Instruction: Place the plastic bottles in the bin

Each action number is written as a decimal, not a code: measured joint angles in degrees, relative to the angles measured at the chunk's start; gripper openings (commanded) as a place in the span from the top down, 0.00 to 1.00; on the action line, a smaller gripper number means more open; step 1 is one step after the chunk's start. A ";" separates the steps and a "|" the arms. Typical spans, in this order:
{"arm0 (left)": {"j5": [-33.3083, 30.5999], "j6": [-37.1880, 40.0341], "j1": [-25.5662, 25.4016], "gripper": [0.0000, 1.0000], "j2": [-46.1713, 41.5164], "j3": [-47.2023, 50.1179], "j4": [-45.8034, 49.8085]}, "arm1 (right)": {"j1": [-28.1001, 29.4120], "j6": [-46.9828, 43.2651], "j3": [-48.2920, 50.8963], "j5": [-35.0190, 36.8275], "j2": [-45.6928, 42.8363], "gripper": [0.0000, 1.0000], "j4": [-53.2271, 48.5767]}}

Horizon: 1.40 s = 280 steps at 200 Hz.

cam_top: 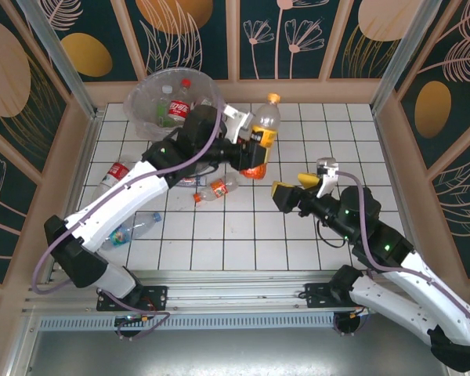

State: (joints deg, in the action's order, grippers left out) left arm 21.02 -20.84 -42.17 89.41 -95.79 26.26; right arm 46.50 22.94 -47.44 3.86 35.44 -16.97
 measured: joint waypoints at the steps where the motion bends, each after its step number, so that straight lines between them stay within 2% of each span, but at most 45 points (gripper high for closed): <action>1: -0.04 0.15 0.20 0.52 0.11 -0.37 0.20 | 0.00 -0.02 -0.02 -0.02 0.04 0.03 0.00; 83: -15.54 9.44 9.46 0.53 9.05 -21.75 13.38 | 0.00 -0.61 -0.52 -0.46 3.23 0.03 0.20; 120: -20.79 12.07 14.73 0.53 12.09 -27.63 16.26 | 0.00 -0.61 -0.50 -0.87 4.66 0.03 0.76; 155: -24.85 14.56 19.32 0.53 14.43 -28.20 17.81 | 0.00 -0.52 -0.42 -0.87 4.85 0.04 1.57; 190: -26.08 17.38 22.34 0.51 18.08 -28.50 18.51 | 0.00 0.13 1.16 -0.85 4.61 0.04 2.84; 280: -25.70 19.21 22.62 0.42 20.92 -24.65 20.57 | 0.00 1.40 2.25 -0.87 5.86 0.04 3.48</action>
State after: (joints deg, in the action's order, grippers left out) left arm -4.69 -1.63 -19.55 110.32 -120.44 46.83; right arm 46.50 24.34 -45.19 2.98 41.30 -13.50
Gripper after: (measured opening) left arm 0.563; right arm 0.963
